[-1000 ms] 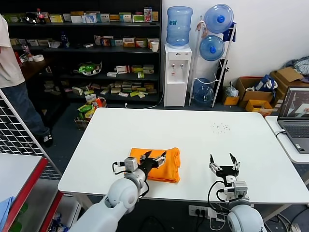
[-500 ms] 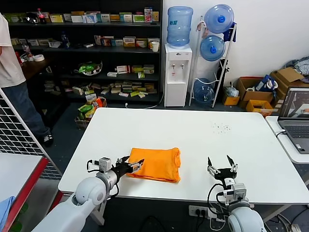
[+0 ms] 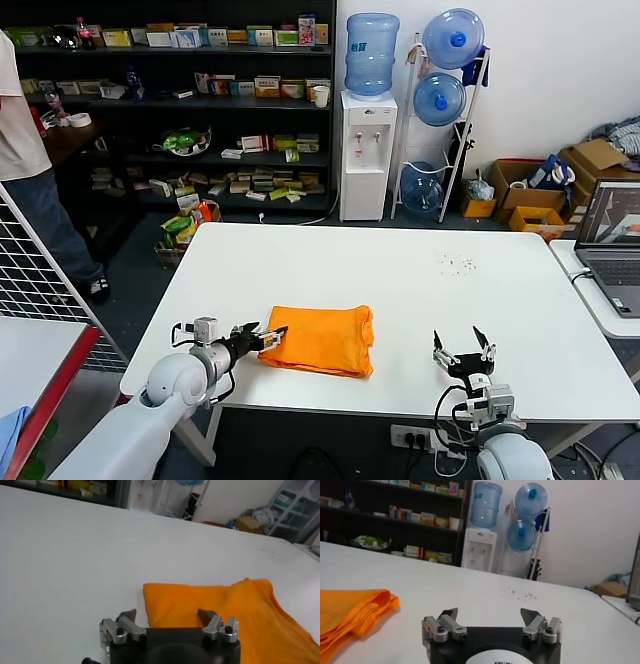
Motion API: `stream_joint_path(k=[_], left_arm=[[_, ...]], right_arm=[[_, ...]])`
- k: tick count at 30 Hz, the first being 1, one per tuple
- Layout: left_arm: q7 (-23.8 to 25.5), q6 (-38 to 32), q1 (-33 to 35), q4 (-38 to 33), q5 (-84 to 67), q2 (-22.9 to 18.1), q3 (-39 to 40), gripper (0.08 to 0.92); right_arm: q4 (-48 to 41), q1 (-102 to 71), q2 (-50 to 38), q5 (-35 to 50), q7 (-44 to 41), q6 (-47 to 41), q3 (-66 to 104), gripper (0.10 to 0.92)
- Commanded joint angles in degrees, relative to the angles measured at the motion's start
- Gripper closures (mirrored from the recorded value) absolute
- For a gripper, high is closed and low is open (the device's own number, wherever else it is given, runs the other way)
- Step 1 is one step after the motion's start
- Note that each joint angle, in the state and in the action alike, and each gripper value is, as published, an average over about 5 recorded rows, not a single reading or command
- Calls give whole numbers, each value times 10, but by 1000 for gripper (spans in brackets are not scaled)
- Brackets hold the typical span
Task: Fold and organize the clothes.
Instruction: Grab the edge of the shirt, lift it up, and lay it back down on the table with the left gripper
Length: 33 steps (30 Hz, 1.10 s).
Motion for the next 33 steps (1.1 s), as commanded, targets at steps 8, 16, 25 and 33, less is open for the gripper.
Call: stream_joint_path(k=[8, 16, 25, 33], left_arm=[[16, 14, -12, 39, -22, -21, -2, 177], [17, 13, -13, 44, -11, -32, 4, 198], [15, 9, -4, 29, -9, -34, 5, 441], [-18, -1, 13, -10, -37, -18, -6, 674]], right_arm=[[-2, 0, 3, -4, -1, -1, -1, 203], [6, -6, 2, -3, 0, -1, 2, 203], [10, -5, 4, -3, 2, -1, 1, 203], [16, -7, 4, -8, 4, -1, -2, 203]])
